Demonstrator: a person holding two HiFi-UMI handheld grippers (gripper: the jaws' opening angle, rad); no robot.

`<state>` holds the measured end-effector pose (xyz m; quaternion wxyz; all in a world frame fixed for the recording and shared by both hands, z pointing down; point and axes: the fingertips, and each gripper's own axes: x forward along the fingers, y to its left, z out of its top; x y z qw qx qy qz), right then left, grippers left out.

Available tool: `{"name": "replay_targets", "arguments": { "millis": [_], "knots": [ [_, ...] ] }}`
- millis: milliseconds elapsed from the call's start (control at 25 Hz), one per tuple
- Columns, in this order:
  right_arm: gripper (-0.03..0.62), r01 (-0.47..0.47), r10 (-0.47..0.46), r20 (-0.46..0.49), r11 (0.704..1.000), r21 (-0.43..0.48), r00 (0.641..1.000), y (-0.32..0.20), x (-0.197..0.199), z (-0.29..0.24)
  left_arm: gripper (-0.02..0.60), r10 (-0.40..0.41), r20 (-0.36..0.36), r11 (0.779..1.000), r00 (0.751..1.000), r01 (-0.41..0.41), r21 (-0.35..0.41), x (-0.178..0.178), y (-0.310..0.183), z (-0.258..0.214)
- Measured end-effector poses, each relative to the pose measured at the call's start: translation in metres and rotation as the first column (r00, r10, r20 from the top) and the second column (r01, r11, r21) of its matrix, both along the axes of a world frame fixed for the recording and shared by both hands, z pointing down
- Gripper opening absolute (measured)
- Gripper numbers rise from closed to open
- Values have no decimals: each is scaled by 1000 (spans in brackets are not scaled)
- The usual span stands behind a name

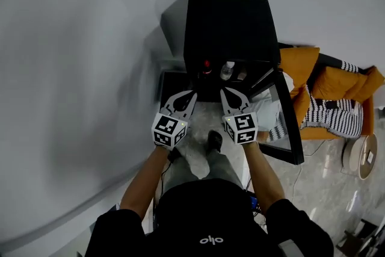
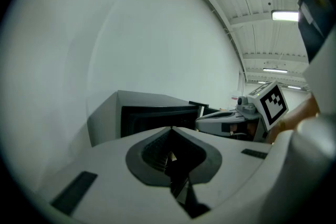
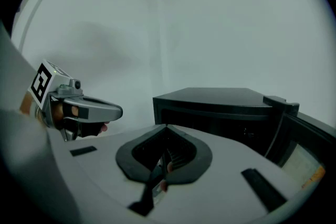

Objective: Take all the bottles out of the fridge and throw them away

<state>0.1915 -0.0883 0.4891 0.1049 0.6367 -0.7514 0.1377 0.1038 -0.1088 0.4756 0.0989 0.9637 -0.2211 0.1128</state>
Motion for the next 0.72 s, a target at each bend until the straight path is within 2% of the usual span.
{"name": "replay_targets", "arguments": {
  "millis": [280,720],
  "knots": [
    [3,-100,100,19,995,3,995,-2,-1,34,2,46,19,998,999,-45,-39,-9,-11,39],
    [3,-279,279,26,960,20,960,-18,44,103,2,127,49,991,991,-125,-44,21,-30,92]
  ]
}}
